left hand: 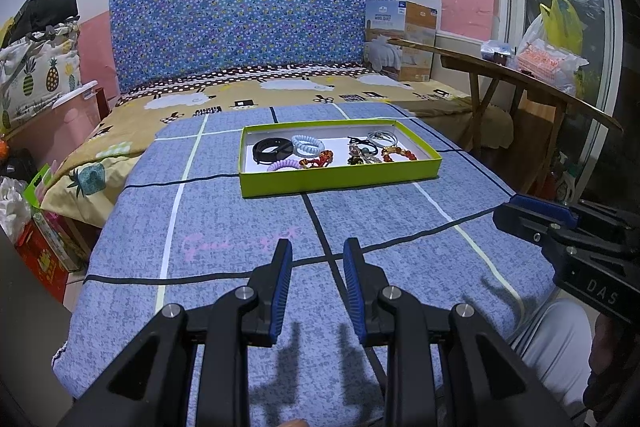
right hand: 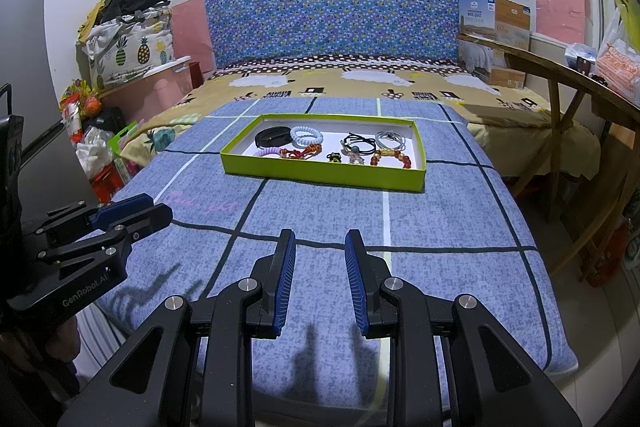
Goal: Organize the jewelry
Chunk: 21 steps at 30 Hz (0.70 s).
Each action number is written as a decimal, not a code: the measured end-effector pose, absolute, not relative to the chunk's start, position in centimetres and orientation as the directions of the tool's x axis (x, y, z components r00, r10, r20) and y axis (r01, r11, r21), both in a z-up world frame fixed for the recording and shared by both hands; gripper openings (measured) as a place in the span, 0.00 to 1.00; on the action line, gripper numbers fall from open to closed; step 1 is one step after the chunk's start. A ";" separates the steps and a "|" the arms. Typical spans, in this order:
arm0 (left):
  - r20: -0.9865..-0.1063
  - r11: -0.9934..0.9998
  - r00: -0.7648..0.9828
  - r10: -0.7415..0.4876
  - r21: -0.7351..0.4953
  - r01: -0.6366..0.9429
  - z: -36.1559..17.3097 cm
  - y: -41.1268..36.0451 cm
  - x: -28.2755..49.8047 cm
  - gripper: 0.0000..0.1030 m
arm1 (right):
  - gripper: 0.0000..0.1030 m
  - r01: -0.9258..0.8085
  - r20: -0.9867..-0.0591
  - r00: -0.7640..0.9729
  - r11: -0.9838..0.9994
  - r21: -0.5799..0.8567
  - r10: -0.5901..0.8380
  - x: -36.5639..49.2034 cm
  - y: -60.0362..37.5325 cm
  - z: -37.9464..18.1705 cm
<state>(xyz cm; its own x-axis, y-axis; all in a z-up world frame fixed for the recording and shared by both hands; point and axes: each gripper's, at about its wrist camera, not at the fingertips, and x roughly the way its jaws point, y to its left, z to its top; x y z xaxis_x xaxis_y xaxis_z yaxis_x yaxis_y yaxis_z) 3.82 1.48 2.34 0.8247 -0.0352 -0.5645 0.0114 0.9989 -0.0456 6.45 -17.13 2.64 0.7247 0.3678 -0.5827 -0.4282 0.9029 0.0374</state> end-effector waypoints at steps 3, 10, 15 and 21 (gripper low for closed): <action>-0.563 0.999 0.826 -0.029 -0.043 0.005 2.3 1.5 3.7 0.27 | 0.25 -0.428 -0.582 0.725 0.903 0.037 0.368 6.5 -17.1 2.7; -0.567 0.999 0.823 -0.030 -0.043 0.007 2.2 1.5 3.6 0.27 | 0.25 -0.428 -0.583 0.725 0.903 0.037 0.367 6.3 -17.1 2.5; -0.567 0.999 0.823 -0.038 -0.046 0.015 2.0 1.4 3.6 0.27 | 0.25 -0.429 -0.584 0.723 0.903 0.037 0.368 6.4 -17.1 2.6; -0.561 0.999 0.827 -0.042 -0.044 0.021 2.1 1.3 3.5 0.27 | 0.25 -0.428 -0.584 0.724 0.903 0.037 0.367 6.3 -17.1 2.5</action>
